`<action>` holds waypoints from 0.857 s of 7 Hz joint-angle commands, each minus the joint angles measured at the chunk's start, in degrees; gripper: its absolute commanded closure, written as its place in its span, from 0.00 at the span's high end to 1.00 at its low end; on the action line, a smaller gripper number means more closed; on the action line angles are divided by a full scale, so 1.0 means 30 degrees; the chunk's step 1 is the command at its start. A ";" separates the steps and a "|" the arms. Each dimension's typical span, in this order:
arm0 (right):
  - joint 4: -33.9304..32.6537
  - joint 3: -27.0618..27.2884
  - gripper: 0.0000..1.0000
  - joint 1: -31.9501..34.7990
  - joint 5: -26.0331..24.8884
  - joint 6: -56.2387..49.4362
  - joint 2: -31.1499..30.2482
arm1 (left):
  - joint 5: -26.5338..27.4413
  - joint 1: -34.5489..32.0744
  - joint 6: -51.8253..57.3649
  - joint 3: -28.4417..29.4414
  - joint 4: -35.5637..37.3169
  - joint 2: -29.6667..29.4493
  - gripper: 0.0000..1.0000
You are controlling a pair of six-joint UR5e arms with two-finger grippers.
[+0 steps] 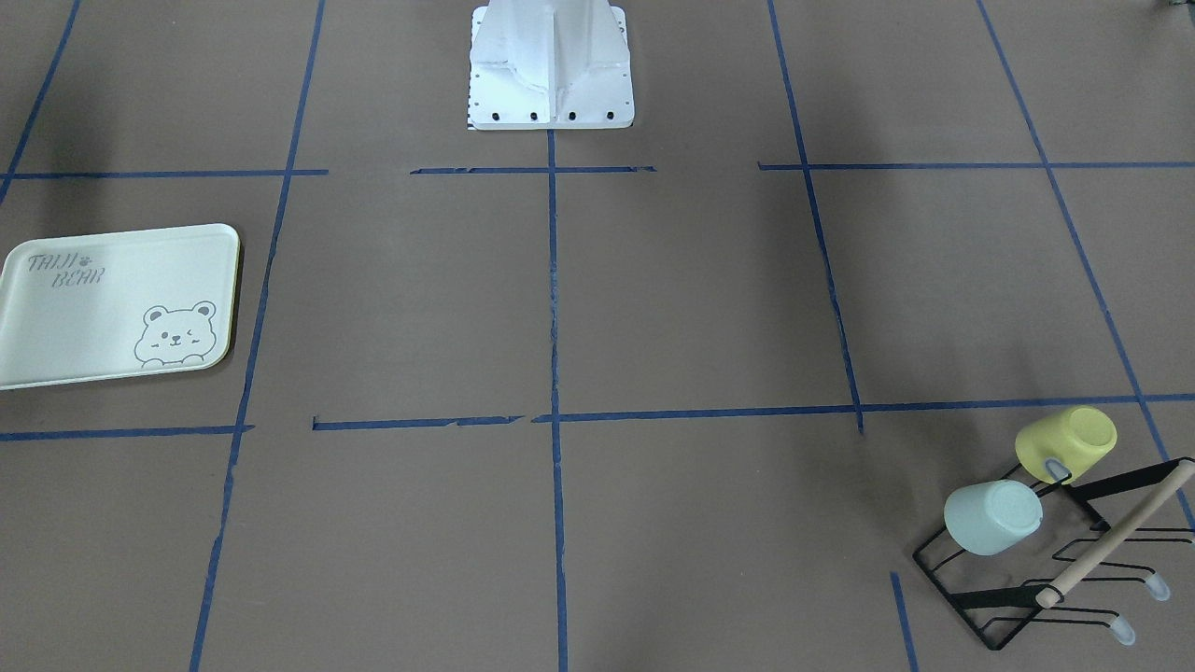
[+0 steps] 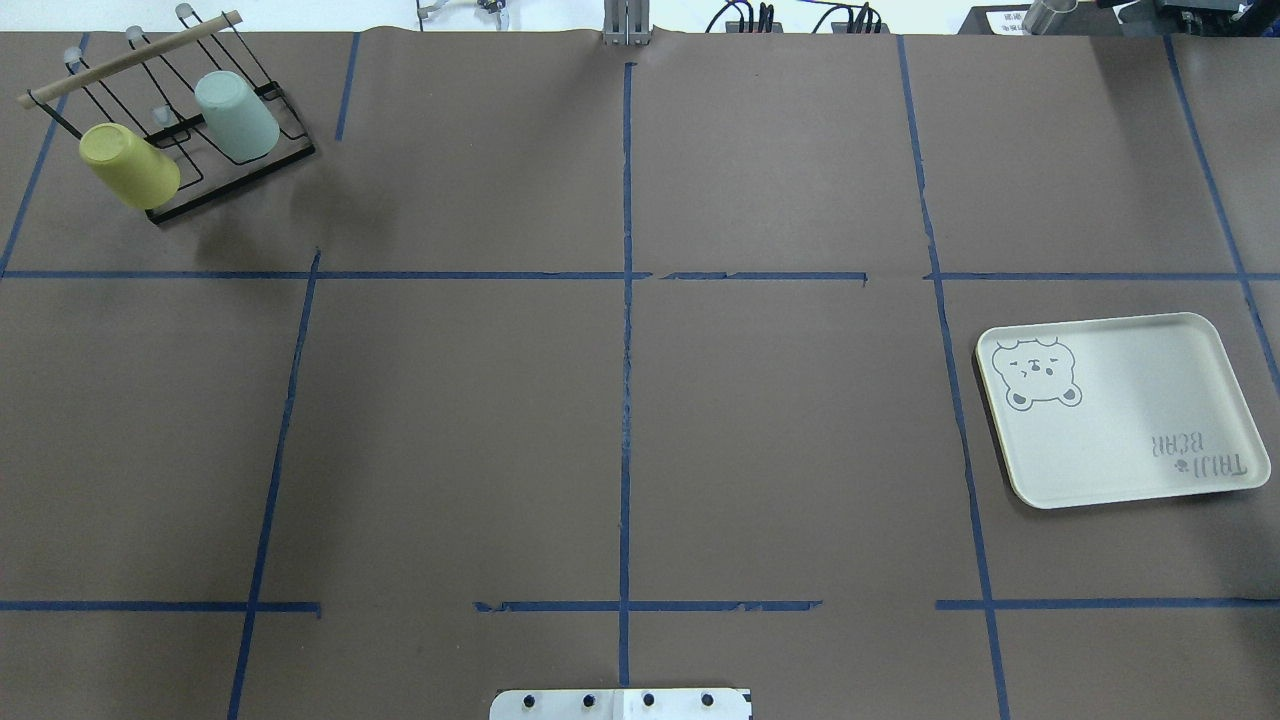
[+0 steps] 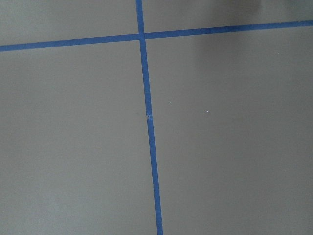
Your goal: Left arm grabs green cup and hands to right arm on tray
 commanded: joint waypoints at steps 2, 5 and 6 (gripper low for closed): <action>0.0015 0.0122 1.00 0.0056 0.0069 -0.0017 -0.0174 | 0.0031 -0.0045 -0.0246 -0.0260 0.0501 -0.0250 1.00; 0.0044 0.0239 1.00 0.0027 0.0127 0.0012 -0.0409 | 0.0091 0.0014 -0.0246 -0.0232 0.0357 -0.0280 1.00; 0.0015 0.0239 1.00 0.0027 0.0127 0.0012 -0.0409 | -0.0055 0.0014 -0.0159 -0.0202 0.0241 -0.0280 1.00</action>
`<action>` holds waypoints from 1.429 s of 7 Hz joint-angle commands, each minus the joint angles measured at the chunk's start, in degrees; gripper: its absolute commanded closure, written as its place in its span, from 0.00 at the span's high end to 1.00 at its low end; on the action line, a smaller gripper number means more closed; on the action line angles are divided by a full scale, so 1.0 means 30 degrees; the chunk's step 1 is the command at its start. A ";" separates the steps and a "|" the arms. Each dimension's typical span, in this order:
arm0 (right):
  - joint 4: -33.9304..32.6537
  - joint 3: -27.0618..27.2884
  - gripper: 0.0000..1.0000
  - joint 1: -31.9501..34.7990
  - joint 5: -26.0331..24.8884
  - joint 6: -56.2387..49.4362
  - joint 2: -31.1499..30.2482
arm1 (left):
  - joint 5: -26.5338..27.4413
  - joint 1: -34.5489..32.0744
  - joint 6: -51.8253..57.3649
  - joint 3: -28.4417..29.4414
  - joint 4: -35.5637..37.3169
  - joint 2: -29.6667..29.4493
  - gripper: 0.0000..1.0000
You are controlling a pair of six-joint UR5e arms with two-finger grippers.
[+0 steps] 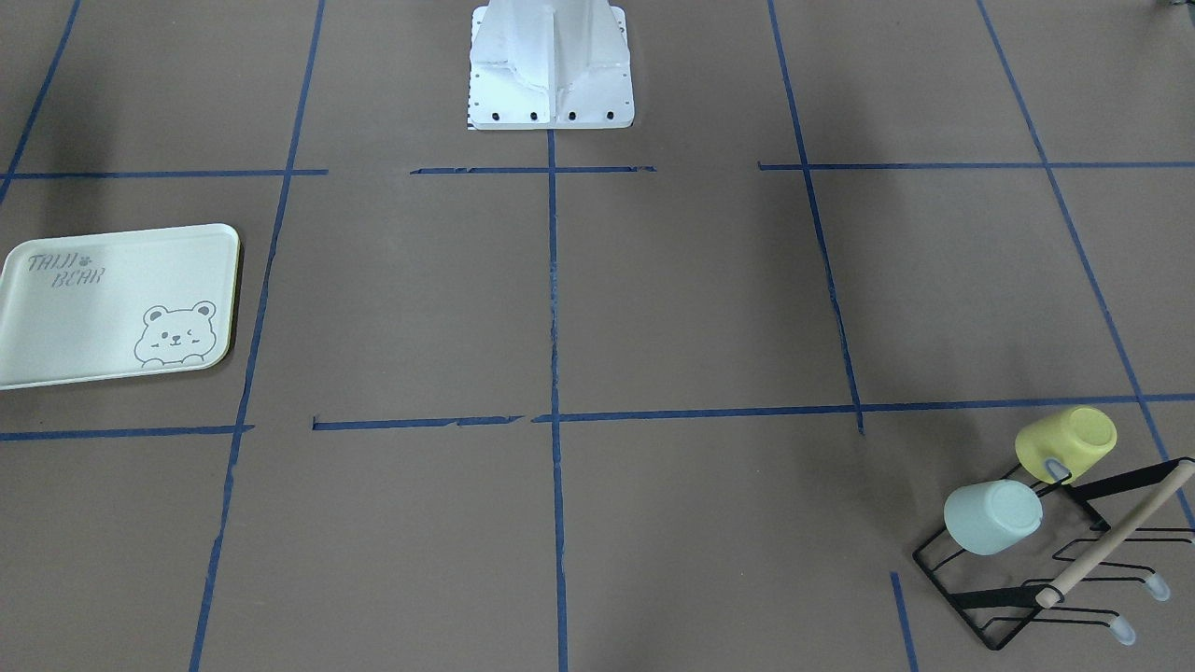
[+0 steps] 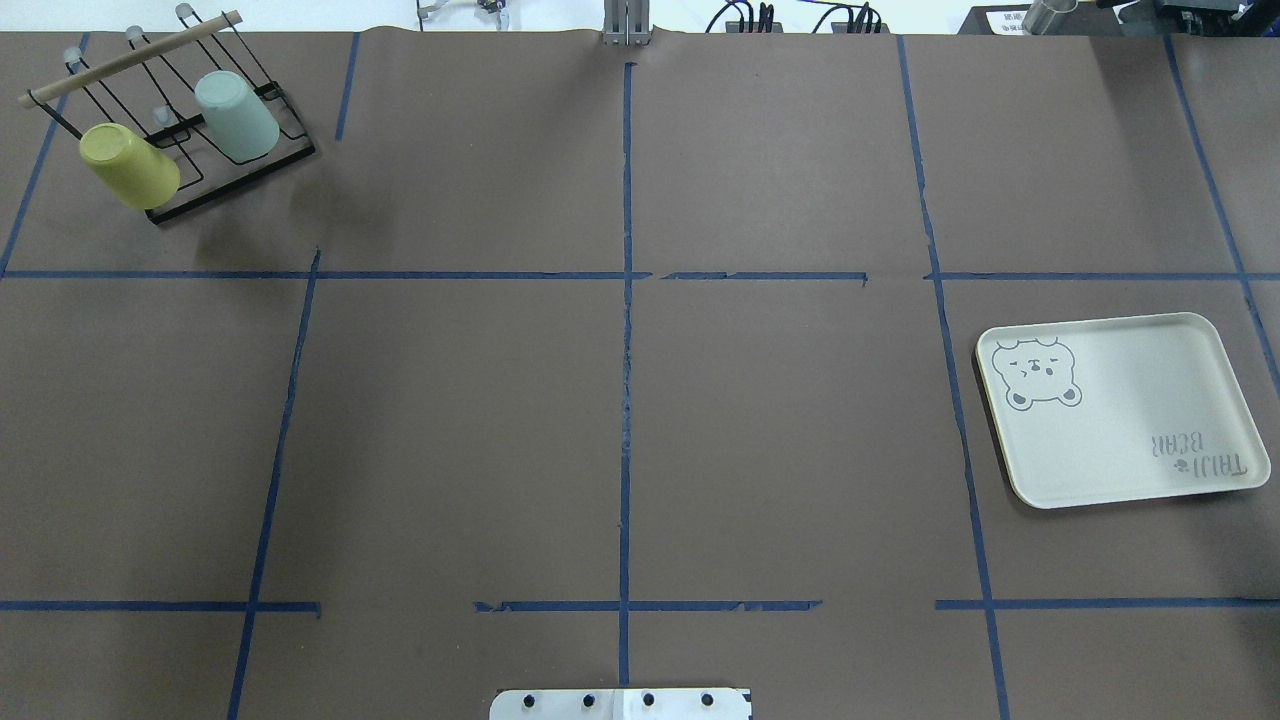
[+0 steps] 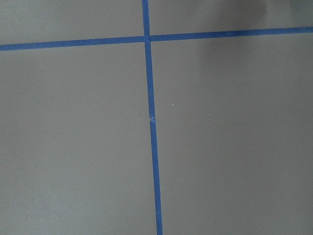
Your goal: Left arm grabs green cup and hands to right arm on tray
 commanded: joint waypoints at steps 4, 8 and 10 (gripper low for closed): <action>-0.0020 0.0040 1.00 -0.0001 0.0061 0.0031 -0.0047 | -0.0863 0.0000 0.0165 -0.0317 -0.0757 0.0499 1.00; 0.0010 0.0069 1.00 -0.0001 0.0178 0.0089 -0.0047 | -0.2540 0.1047 -0.6330 0.0059 -0.3488 -0.3355 1.00; 0.0010 0.0564 1.00 -0.0001 0.0529 0.0264 -0.0018 | -0.2511 0.1522 -0.8167 0.1257 -0.2468 -0.6569 1.00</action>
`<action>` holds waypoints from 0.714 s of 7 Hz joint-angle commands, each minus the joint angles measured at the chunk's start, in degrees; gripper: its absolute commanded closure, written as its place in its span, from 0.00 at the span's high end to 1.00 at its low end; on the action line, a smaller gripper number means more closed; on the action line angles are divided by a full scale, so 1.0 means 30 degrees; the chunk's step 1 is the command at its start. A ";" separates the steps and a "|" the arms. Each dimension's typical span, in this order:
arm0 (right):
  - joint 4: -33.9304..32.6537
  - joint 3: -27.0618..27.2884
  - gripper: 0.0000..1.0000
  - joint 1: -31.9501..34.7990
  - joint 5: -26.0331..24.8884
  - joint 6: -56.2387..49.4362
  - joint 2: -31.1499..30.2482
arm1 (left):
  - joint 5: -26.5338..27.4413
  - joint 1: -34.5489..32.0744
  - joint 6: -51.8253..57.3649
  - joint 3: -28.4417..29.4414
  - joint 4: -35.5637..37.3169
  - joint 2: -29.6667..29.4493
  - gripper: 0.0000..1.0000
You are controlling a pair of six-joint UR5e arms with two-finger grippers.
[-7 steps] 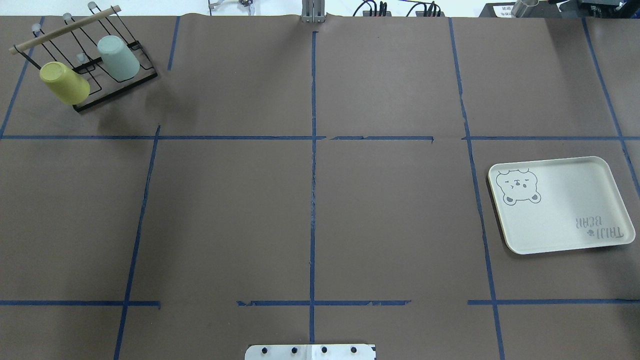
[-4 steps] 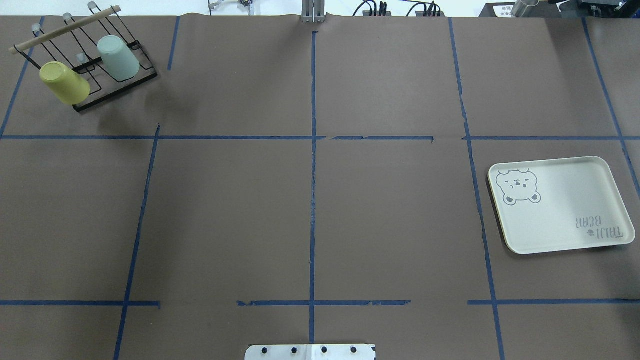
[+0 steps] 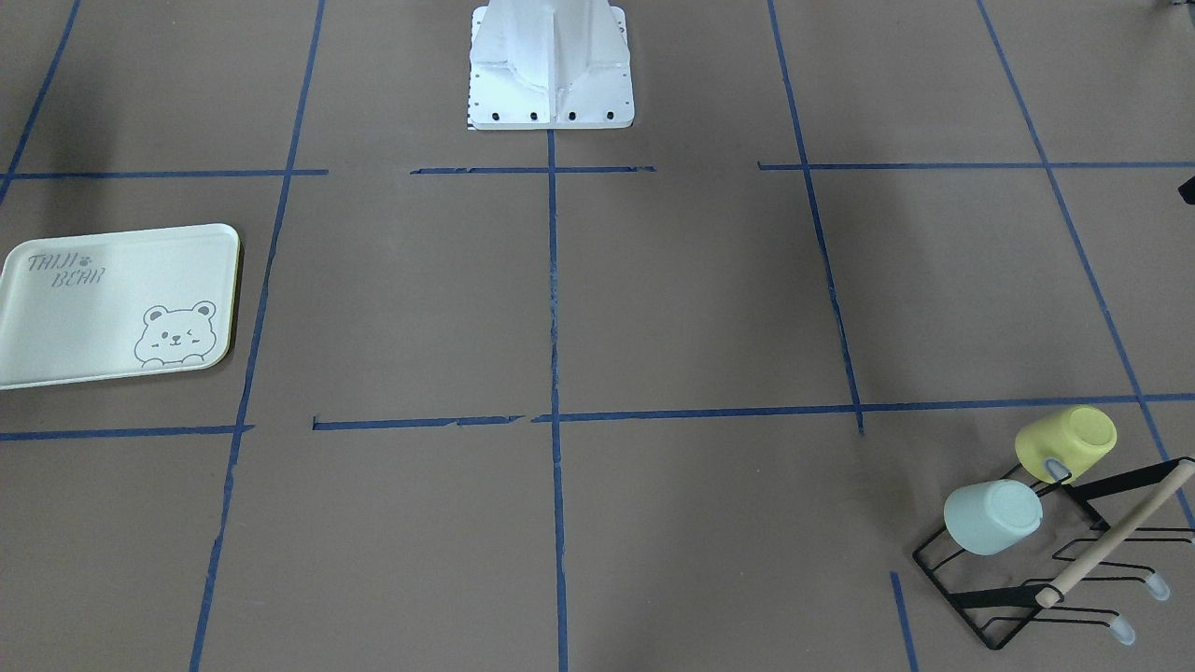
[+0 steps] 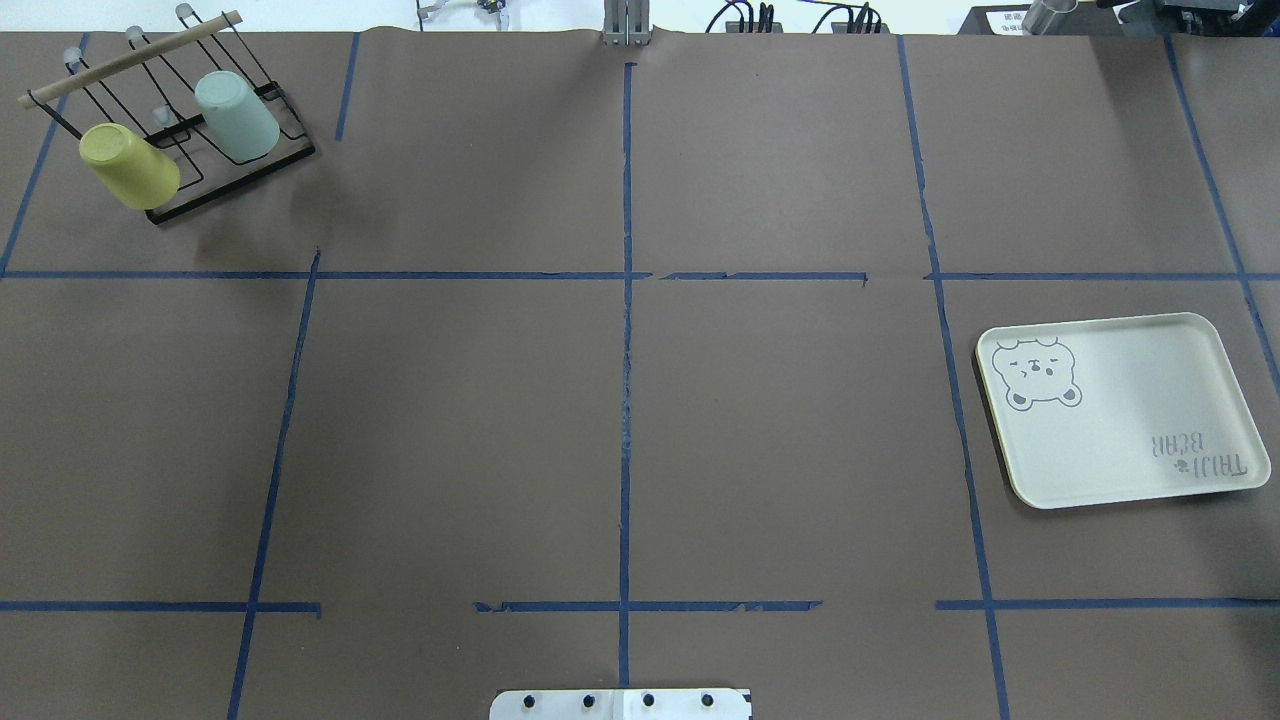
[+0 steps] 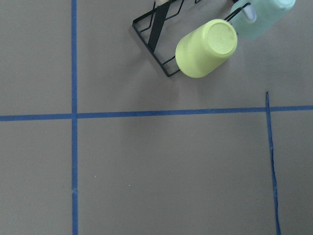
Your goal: Left arm grabs green cup and hands to right arm on tray
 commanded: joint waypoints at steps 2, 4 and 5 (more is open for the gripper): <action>0.0000 0.0807 1.00 0.0000 0.0490 0.1604 0.0012 | 0.0067 0.2001 -0.4604 0.2103 0.0650 -0.5100 1.00; 0.0030 0.0925 1.00 -0.0029 0.1838 0.2204 0.0041 | 0.0909 0.3115 -0.8405 0.4620 0.0592 -0.8352 1.00; 0.0030 0.0955 1.00 -0.0029 0.1870 0.2233 0.0099 | 0.3673 0.3991 -1.0050 0.5705 0.0418 -0.9584 1.00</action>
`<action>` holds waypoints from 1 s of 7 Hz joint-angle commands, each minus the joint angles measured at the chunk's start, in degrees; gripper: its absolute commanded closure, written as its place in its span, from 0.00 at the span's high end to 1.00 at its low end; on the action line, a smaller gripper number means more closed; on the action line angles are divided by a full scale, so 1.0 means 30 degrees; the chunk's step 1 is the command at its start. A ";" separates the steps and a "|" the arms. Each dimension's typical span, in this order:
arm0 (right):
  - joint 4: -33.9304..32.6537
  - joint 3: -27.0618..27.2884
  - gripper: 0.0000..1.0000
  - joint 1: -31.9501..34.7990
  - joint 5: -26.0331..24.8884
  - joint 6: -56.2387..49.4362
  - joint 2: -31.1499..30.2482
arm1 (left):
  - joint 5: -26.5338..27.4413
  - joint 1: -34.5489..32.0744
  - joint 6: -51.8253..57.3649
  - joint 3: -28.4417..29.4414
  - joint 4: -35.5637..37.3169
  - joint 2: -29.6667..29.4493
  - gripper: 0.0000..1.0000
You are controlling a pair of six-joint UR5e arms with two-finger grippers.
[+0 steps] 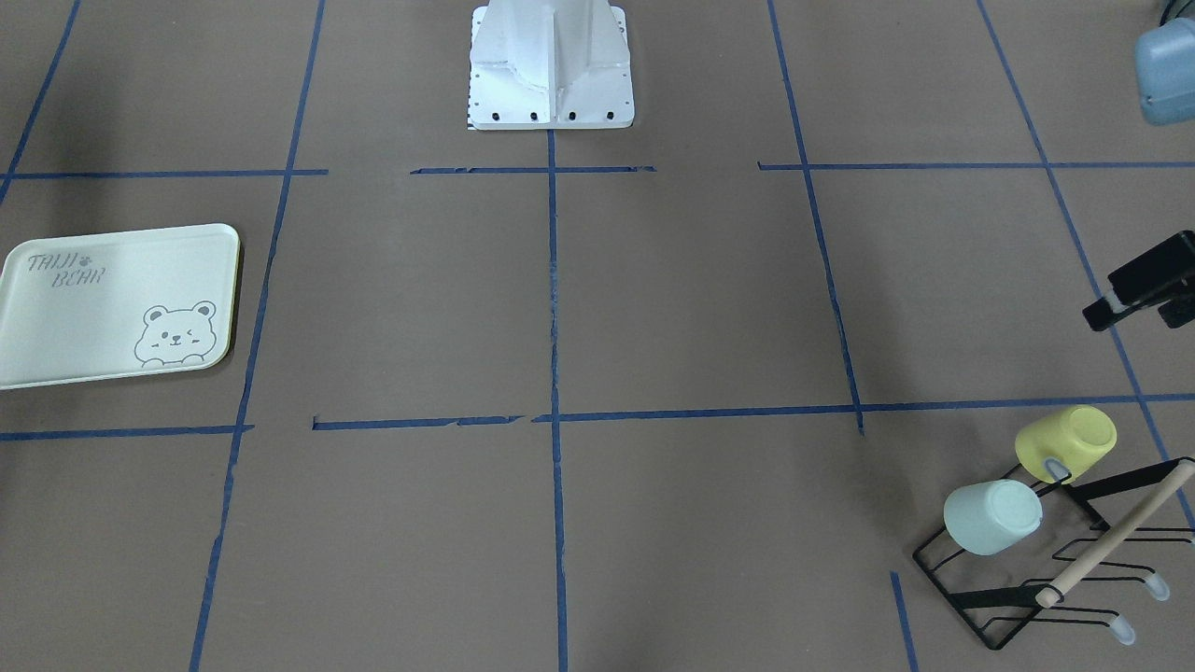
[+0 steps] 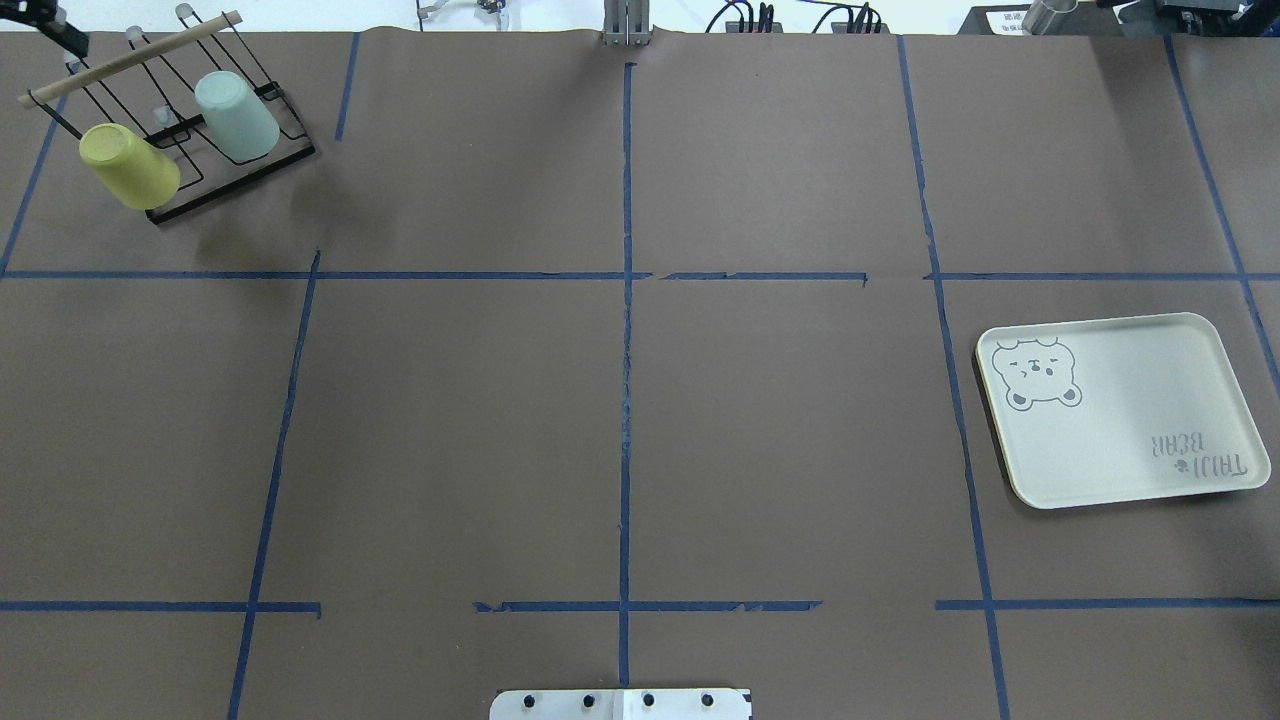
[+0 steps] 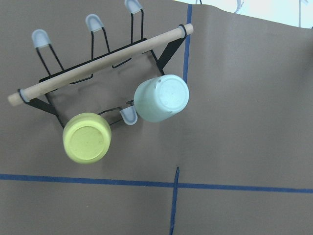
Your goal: Left arm grabs green cup and hands to right arm on tray
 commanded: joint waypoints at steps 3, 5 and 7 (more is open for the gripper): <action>0.0004 0.0090 1.00 -0.0006 0.0262 0.0116 0.0052 | 0.6732 0.3431 -0.5140 0.4379 -0.2531 -0.2551 0.99; 0.0004 0.0090 1.00 -0.0006 0.0291 0.0116 0.0052 | 0.7421 0.3667 -0.5579 0.7458 -0.4471 -0.3925 0.99; 0.0004 0.0090 1.00 -0.0035 0.0291 0.0087 0.0052 | 0.8061 0.4106 -0.5579 0.8554 -0.5476 -0.4164 0.99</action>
